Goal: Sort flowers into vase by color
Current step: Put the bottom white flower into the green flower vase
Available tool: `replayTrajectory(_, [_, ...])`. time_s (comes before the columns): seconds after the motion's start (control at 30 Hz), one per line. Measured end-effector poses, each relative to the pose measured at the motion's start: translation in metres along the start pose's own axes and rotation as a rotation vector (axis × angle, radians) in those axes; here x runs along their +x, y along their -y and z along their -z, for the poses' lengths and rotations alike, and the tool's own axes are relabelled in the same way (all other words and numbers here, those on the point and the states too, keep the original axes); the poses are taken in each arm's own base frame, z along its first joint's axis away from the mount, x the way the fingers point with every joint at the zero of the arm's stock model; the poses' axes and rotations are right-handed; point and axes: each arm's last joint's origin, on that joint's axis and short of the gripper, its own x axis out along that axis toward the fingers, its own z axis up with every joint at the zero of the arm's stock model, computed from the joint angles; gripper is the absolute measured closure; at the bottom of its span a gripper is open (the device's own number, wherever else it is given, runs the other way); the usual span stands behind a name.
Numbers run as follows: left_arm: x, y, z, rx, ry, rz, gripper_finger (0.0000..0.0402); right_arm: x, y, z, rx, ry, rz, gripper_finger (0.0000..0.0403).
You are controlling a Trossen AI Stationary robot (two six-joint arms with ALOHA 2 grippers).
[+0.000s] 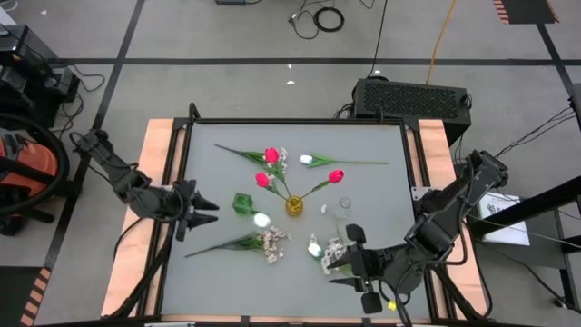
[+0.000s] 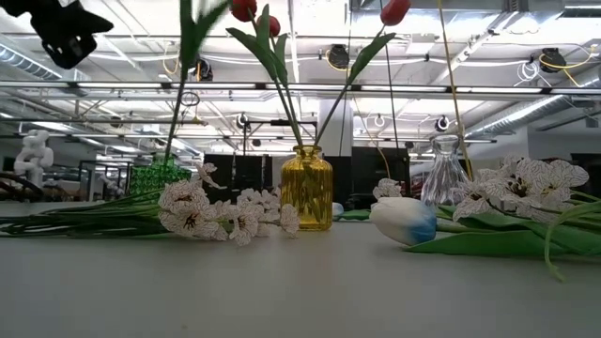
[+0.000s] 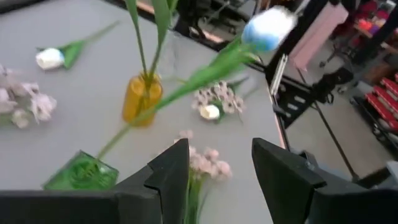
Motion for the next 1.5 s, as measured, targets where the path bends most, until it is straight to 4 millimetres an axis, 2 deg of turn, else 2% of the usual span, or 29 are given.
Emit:
replayTrajectory(0.27, [-0.006,0.009,-0.019,0.09,0.13,0.06,0.0219,-0.006,-0.011,0.006,0.016,-0.016,-0.031,0.0268])
replayTrajectory(0.4, [-0.005,0.014,-0.023,0.155,0.165,0.096,0.0219,-0.007,-0.02,0.016,0.061,-0.054,-0.023,0.0268])
replayTrajectory(0.63, [0.0,0.017,-0.021,0.18,0.152,0.1,0.0219,0.003,-0.042,0.058,0.2,-0.223,0.042,0.0268])
replayTrajectory(0.9, [0.002,0.018,-0.021,0.181,0.15,0.098,0.0219,0.036,-0.062,0.116,0.362,-0.445,0.145,0.0268])
replayTrajectory(1.17, [0.002,0.018,-0.021,0.177,0.151,0.095,0.0219,0.07,-0.052,0.159,0.314,-0.661,0.344,0.0254])
replayTrajectory(1.5, [0.002,0.018,-0.021,0.182,0.151,0.091,0.0219,0.097,-0.035,0.17,0.175,-0.743,0.377,0.0214])
